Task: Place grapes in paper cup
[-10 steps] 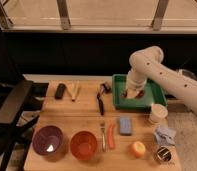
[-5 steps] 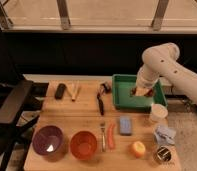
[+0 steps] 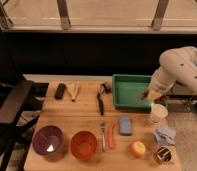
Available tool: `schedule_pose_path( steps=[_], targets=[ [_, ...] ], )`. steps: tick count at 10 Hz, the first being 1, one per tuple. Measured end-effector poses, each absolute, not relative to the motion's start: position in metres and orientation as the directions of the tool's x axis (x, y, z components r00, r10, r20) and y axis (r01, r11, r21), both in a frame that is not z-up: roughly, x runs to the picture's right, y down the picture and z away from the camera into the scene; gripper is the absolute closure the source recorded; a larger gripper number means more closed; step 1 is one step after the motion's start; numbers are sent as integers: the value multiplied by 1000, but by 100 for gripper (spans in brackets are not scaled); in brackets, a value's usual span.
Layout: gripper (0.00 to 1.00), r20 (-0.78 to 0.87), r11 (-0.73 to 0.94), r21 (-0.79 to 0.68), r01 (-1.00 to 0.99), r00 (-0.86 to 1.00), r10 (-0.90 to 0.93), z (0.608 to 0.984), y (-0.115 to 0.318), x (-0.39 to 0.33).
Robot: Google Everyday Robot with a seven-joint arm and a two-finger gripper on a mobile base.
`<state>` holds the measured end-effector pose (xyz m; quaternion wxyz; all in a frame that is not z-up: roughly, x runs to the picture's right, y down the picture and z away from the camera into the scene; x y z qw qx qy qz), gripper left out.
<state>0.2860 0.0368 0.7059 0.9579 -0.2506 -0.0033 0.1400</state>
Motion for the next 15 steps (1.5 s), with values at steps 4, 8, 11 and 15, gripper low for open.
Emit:
schedule_pose_path(
  steps=[4,8,11,15],
  targets=[
    [100,-62,801,-513,-310,944,325,709,59,290],
    [100,-62,769,-539,-344,926,371,723,71,295],
    [100,-79,742,-555,-377,911,404,739,72,303],
    [87,-57,671,-581,-460,845,531,760,76,325]
  ],
)
